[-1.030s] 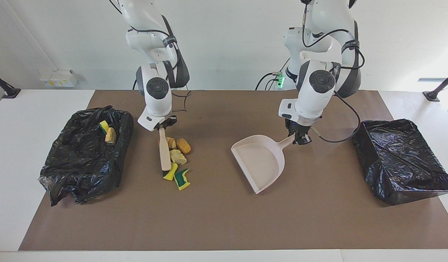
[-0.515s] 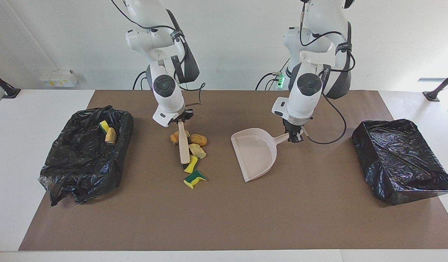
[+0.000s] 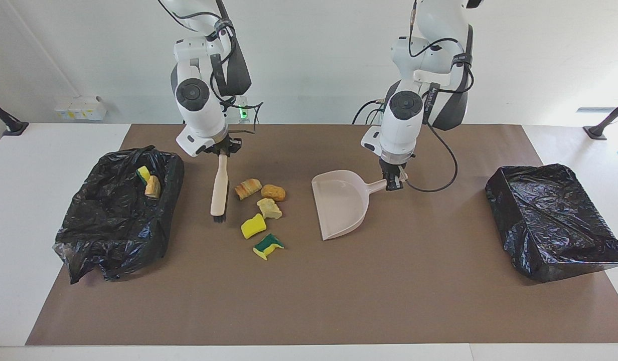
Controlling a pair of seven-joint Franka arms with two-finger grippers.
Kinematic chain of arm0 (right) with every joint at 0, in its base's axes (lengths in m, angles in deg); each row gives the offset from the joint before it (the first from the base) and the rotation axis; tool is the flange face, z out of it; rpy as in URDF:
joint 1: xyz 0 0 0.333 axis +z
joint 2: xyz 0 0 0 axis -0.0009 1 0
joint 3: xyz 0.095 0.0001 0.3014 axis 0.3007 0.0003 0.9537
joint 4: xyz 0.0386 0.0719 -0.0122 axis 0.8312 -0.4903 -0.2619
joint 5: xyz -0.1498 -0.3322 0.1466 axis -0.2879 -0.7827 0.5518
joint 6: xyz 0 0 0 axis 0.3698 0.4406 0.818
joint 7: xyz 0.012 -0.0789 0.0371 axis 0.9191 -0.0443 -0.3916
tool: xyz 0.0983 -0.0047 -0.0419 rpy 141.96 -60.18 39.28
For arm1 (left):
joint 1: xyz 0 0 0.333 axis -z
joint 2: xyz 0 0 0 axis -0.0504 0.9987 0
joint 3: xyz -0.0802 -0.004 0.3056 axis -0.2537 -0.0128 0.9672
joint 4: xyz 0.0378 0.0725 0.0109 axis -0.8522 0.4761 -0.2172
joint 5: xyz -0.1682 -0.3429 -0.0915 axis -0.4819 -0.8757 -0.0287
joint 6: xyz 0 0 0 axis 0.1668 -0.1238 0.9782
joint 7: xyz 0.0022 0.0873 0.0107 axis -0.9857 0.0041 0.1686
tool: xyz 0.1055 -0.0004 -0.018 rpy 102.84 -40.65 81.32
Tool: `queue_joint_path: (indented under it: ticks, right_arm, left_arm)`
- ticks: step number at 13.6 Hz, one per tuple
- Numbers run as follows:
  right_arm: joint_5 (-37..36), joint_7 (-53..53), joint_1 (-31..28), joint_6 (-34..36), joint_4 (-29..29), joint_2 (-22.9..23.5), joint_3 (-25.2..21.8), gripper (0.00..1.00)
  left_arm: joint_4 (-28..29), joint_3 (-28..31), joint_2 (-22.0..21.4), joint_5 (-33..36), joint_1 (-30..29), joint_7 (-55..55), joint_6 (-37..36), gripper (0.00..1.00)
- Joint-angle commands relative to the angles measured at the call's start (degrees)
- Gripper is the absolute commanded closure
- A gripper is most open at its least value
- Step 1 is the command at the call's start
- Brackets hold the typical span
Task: Sweep and dump trash in bin
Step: 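Sweep the scraps with the brush toward the dustpan held by the left gripper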
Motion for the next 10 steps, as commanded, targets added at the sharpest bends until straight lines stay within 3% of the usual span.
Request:
queue_joint_path:
  ticks: [1, 7, 10]
  right_arm:
    - [-4.6, 1.2, 0.0, -4.5, -10.0, -6.9, 0.7, 1.0]
    - [-3.4, 4.2, 3.9, -8.2, -13.0, -3.5, 1.1, 1.0]
    - [4.2, 4.4, 7.6, -11.4, -11.7, 0.8, 1.1, 1.0]
  left_arm:
    - [2.4, 0.7, 0.1, 1.0, 2.8, 3.6, 4.0, 1.0]
    - [3.7, 0.7, 0.1, 1.0, 2.2, -0.4, 6.1, 1.0]
    - [4.7, 0.7, -0.2, 0.9, 2.2, -1.9, 7.7, 1.0]
